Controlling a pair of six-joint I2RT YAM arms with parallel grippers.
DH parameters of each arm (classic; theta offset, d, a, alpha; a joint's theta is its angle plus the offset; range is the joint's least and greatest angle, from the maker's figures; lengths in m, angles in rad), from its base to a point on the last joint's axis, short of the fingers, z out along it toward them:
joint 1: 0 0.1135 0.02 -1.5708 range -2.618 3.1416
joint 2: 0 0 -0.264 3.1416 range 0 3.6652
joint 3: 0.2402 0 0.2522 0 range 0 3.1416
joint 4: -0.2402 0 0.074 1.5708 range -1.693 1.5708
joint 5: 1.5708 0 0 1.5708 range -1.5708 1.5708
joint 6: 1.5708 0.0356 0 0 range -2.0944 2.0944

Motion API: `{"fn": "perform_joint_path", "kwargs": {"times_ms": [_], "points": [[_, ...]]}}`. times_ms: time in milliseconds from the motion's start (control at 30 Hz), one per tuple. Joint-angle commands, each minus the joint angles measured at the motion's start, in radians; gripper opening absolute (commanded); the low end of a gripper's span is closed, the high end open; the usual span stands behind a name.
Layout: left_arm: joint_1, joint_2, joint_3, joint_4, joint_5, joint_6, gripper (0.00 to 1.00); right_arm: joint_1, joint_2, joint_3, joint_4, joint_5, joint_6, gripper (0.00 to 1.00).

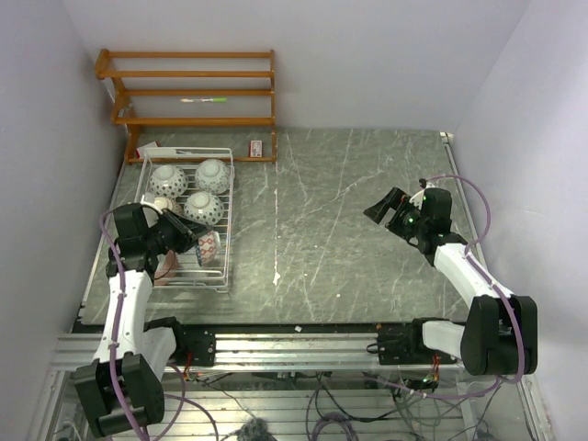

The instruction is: Load the bowls into the dish rack

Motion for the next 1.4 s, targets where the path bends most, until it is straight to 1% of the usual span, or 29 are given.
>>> {"fn": "perform_joint_path", "kwargs": {"times_ms": [0,133,233,367,467,533,733,833,900,1033,1133,1200,1267,1367], "points": [[-0.030,0.000,-0.040,0.326,0.042,-0.218,0.07,0.007,-0.015,0.016,-0.005,0.016,-0.002,0.92],[-0.059,0.074,-0.051,0.422,0.034,-0.259,0.07,0.008,-0.009,0.024,-0.012,0.024,-0.007,0.92],[-0.081,0.129,-0.087,0.533,0.048,-0.333,0.07,0.009,-0.005,0.033,-0.016,0.027,-0.008,0.92],[-0.092,0.184,-0.115,0.564,0.048,-0.344,0.07,0.009,0.004,0.039,-0.009,0.029,-0.003,0.92],[-0.090,0.231,-0.154,0.640,0.065,-0.378,0.07,0.009,0.017,0.037,0.008,0.025,0.007,0.92],[-0.091,0.256,-0.175,0.654,0.074,-0.382,0.07,0.010,0.031,0.036,0.020,0.020,0.011,0.92],[-0.089,0.287,-0.206,0.527,0.048,-0.289,0.08,0.014,0.063,0.042,0.033,0.017,0.007,0.92],[-0.089,0.296,-0.205,0.449,0.020,-0.229,0.12,0.015,0.073,0.043,0.035,0.014,0.002,0.92],[-0.088,0.283,-0.188,0.355,-0.015,-0.162,0.17,0.015,0.077,0.040,0.041,0.014,0.002,0.92],[-0.072,0.272,-0.149,0.183,-0.084,-0.039,0.19,0.016,0.100,0.036,0.055,0.004,0.002,0.92],[-0.037,0.302,-0.134,0.114,-0.100,0.027,0.22,0.016,0.121,0.036,0.065,-0.006,0.004,0.92],[-0.016,0.327,-0.134,0.100,-0.108,0.055,0.23,0.015,0.128,0.038,0.068,-0.009,0.003,0.92],[-0.001,0.349,-0.150,0.115,-0.106,0.068,0.22,0.016,0.131,0.038,0.066,-0.008,-0.001,0.93],[0.003,0.356,-0.177,0.158,-0.088,0.058,0.12,0.016,0.135,0.036,0.068,-0.009,-0.002,0.93]]}}
